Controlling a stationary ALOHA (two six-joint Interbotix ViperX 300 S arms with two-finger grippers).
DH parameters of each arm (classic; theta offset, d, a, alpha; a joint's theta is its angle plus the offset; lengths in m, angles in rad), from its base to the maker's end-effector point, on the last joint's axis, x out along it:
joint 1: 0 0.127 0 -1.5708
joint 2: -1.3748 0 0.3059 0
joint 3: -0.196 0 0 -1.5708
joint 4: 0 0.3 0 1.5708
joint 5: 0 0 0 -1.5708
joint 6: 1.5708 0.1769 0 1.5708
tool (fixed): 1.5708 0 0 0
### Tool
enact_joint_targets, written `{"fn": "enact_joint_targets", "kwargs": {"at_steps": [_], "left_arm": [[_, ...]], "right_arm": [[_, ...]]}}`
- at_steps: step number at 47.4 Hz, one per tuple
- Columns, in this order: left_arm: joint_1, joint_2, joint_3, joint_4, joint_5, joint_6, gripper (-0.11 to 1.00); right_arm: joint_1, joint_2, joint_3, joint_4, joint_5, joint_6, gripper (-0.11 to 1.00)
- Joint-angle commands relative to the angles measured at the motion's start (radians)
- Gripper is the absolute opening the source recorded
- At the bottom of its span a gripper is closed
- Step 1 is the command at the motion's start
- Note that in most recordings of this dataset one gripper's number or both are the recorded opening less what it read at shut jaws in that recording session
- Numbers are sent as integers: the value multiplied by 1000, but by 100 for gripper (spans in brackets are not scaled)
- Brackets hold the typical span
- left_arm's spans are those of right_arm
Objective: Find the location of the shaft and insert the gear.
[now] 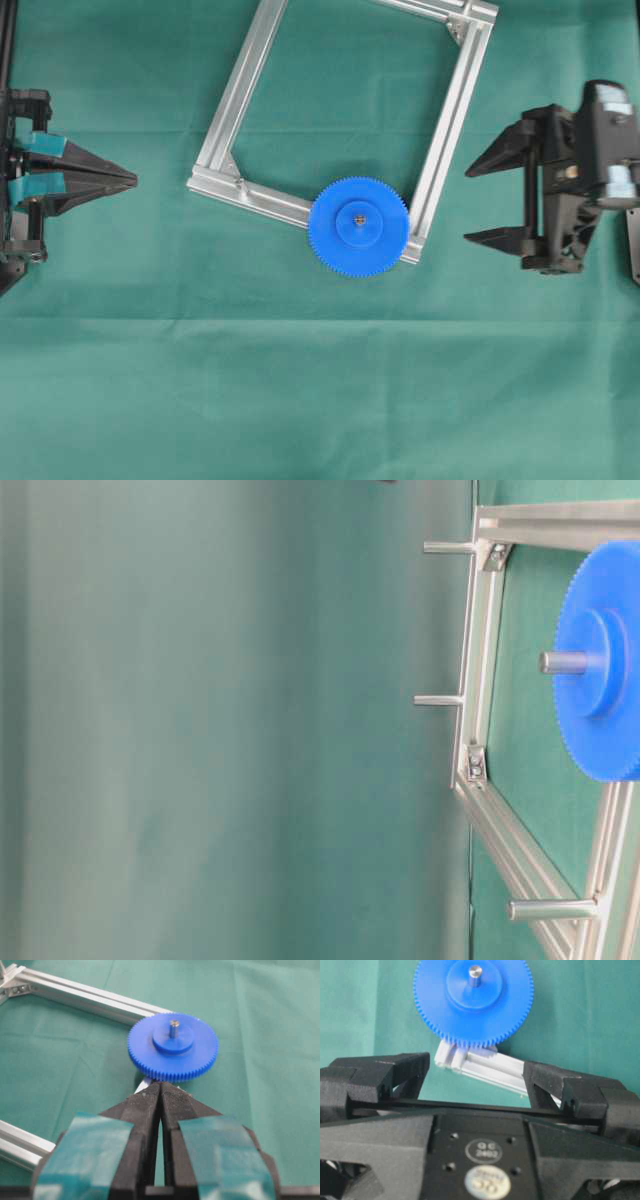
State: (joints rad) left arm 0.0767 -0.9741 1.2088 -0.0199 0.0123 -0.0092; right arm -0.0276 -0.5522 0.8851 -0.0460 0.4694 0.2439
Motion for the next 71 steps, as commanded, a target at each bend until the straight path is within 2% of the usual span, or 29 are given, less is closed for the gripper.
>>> {"fn": "enact_joint_targets", "kwargs": {"at_steps": [1,32,50,71], "left_arm": [[3,8,-12,-2,-9,-2,1],[3,6,-12,-2,-26,-3,1],[3,6,-11,-2,-26,-3,1],[3,6,-12,-3,-26,-3,1]], "right_arm": [[2,-43,9,3,-9,2,89],[8,-210,144,6,-123,2,88],[11,-319,222,11,-133,0,87],[23,-331,279,11,-176,2,83]]}}
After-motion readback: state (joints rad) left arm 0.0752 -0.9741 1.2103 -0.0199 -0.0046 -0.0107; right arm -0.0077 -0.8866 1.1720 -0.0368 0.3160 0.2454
